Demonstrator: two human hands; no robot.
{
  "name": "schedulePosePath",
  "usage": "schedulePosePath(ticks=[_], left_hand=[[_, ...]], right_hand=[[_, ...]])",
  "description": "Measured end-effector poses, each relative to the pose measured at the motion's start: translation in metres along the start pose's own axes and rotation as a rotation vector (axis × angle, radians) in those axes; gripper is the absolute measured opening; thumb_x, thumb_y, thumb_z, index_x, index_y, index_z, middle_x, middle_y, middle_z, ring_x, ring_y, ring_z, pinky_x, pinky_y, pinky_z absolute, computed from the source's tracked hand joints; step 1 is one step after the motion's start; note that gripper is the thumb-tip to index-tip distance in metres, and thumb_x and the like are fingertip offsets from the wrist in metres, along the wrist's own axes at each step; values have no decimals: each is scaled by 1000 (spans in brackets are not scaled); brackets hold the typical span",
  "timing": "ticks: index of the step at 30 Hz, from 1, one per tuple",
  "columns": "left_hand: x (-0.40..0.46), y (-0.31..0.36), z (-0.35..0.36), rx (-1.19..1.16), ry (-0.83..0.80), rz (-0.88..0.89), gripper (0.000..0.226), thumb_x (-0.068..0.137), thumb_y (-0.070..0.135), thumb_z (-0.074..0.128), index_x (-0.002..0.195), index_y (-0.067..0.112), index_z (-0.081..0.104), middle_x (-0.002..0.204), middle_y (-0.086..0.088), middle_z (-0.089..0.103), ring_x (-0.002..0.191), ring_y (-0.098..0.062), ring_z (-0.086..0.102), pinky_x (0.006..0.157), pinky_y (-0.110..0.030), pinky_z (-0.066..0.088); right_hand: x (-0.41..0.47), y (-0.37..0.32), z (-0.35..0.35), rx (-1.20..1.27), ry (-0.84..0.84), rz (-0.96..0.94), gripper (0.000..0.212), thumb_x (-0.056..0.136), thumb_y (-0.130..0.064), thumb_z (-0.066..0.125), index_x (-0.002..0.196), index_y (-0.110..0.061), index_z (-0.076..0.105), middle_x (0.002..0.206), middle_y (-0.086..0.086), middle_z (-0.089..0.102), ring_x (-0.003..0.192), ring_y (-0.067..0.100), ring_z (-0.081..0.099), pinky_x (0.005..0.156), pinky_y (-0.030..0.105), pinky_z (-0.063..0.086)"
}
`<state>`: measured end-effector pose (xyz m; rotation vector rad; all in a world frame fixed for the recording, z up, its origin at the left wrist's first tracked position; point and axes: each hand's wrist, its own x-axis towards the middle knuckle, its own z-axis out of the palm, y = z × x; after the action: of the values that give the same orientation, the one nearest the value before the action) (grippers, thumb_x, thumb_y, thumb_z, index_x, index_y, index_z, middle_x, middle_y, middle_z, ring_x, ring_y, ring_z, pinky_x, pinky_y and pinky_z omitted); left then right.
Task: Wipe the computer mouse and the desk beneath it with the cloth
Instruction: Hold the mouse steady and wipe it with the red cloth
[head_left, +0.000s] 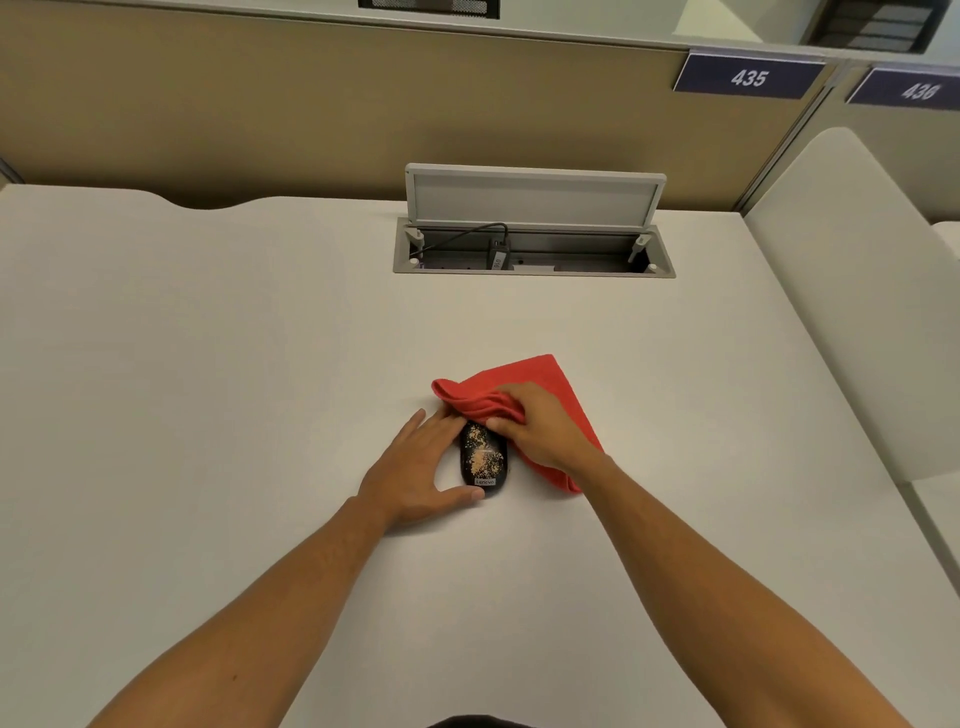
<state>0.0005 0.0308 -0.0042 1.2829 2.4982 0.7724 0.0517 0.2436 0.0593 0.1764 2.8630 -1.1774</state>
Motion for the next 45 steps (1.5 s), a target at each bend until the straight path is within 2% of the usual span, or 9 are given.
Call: schedulePosePath(ticks=[6,10,14,21,25,28,34,39,45], left_hand=[[1,0,0,-18,9,7,100,79,80,56,156,34,11,162,18,17,149,3,8,124,-34,1],[1,0,-1,-47,10,-11,92,78,80,57,152,39,22,157,19,29,145,7,16,124,-39,6],[1,-1,4,-69,4,-50,98,75,83,57,154,39,20,158,19,28,148,5,6,123,-32,4],[0,-5,5,4,-4,-9,95,80,68,54,155,20,21,161,6,27,147,4,4,123,-30,1],[-1,-1,3,-40,21,-37,99,78,79,58,156,31,19,159,19,22,149,3,6,123,-28,0],[-2,0,2,-40,16,-39,99,77,81,57,155,38,13,158,24,17,147,7,1,122,-25,-3],[-1,1,2,-25,-3,-44,101,78,81,56,156,35,11,161,19,20,148,5,4,123,-31,0],[0,3,-1,-44,24,-18,92,79,76,60,153,38,20,157,21,28,147,4,14,124,-34,2],[-1,2,1,-48,17,-47,97,77,80,58,154,31,24,158,19,27,147,7,7,124,-32,4]], right_hand=[[-15,1,6,35,8,-3,20,87,-10,66,107,-9,64,101,9,64,94,22,55,81,31,40],[-35,5,8,72,-2,-39,25,86,-7,67,111,-11,64,105,1,62,97,14,54,86,24,41],[-52,6,11,47,-43,-137,20,84,-10,69,103,-15,68,99,-3,61,91,9,55,81,17,42],[-62,5,4,-92,-203,-171,22,85,-6,65,106,-13,67,102,-2,51,90,13,51,80,21,40],[-58,3,-16,40,-64,-125,22,87,-2,59,103,-17,59,105,-3,58,95,8,53,83,16,42],[-49,0,-27,115,84,-25,37,93,-5,52,99,-41,51,93,-23,60,89,-12,55,73,5,39],[-25,-2,-15,43,89,40,33,94,-6,48,122,-22,54,108,-1,66,95,17,61,82,32,48],[-27,-6,1,-17,-56,-105,40,91,-15,53,128,-29,57,119,-7,66,105,11,58,91,32,47],[-43,-2,1,-27,-126,-163,37,85,-14,62,118,-29,63,110,-14,68,94,6,59,82,32,49]])
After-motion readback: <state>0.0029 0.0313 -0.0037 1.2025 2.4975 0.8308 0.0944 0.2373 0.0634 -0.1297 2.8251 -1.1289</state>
